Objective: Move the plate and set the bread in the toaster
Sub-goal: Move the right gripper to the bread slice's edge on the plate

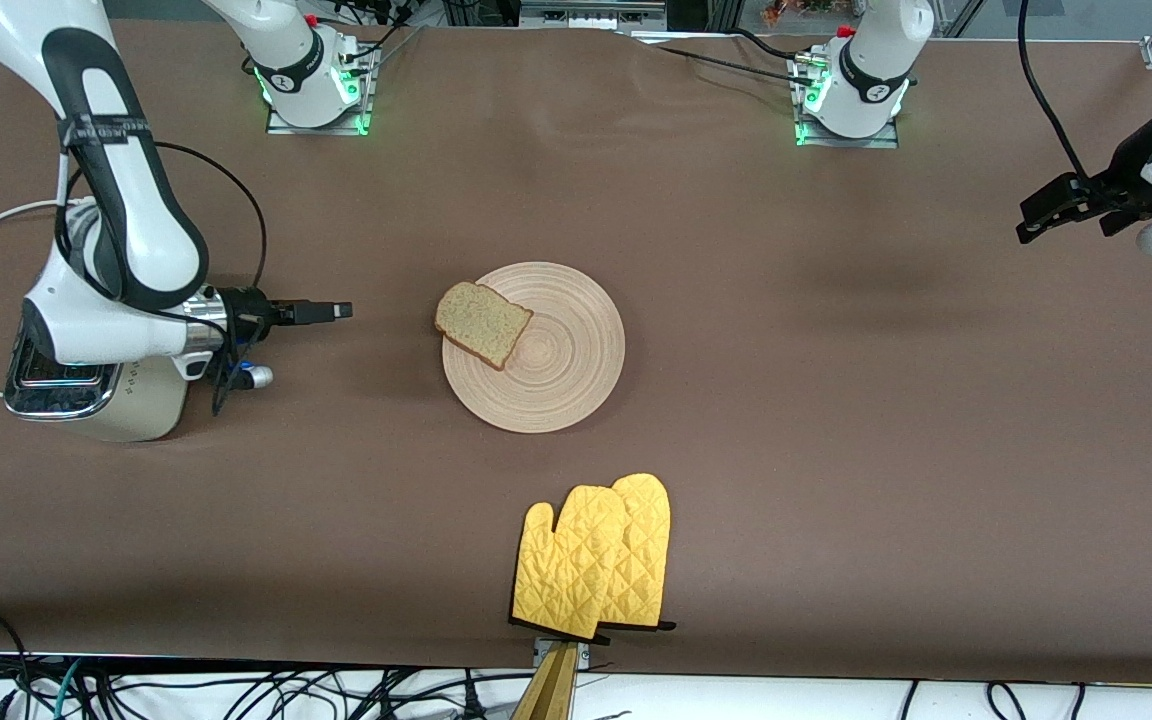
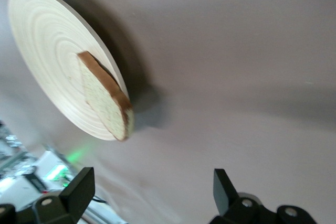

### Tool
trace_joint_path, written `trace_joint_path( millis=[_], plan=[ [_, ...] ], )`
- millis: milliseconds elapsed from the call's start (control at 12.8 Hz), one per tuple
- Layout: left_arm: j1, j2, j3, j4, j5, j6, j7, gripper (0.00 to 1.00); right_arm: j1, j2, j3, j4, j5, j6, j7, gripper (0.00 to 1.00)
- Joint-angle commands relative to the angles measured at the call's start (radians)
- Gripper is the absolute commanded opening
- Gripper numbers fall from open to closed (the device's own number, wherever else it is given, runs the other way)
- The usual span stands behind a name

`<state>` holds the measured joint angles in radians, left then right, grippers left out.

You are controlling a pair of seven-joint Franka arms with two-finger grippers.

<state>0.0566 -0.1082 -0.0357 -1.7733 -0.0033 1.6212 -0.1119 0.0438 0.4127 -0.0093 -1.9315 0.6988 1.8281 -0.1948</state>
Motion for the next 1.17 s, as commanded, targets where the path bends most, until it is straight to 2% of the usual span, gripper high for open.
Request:
trace_joint_path(
  millis=[0, 78, 234, 545, 701, 1090],
  plan=[
    [0.008, 0.013, -0.006, 0.034, -0.020, -0.029, -0.011, 1.00, 0.010, -0.002, 0.012, -0.066, 0.126, 0.080, -0.089, 0.98],
    [0.008, 0.013, -0.006, 0.034, -0.020, -0.030, -0.011, 1.00, 0.028, -0.002, 0.022, -0.087, 0.146, 0.120, -0.109, 0.90],
    [0.008, 0.013, -0.006, 0.034, -0.020, -0.030, -0.011, 1.00, 0.062, 0.000, 0.031, -0.124, 0.198, 0.184, -0.112, 0.90],
    [0.009, 0.013, -0.006, 0.034, -0.020, -0.030, -0.011, 1.00, 0.070, 0.014, 0.091, -0.225, 0.246, 0.279, -0.193, 0.77],
    [0.008, 0.013, -0.006, 0.034, -0.020, -0.030, -0.011, 1.00, 0.068, 0.040, 0.123, -0.230, 0.271, 0.299, -0.233, 0.67],
    [0.008, 0.013, -0.007, 0.035, -0.020, -0.030, -0.011, 1.00, 0.068, 0.058, 0.131, -0.221, 0.369, 0.296, -0.247, 0.61]
  ],
)
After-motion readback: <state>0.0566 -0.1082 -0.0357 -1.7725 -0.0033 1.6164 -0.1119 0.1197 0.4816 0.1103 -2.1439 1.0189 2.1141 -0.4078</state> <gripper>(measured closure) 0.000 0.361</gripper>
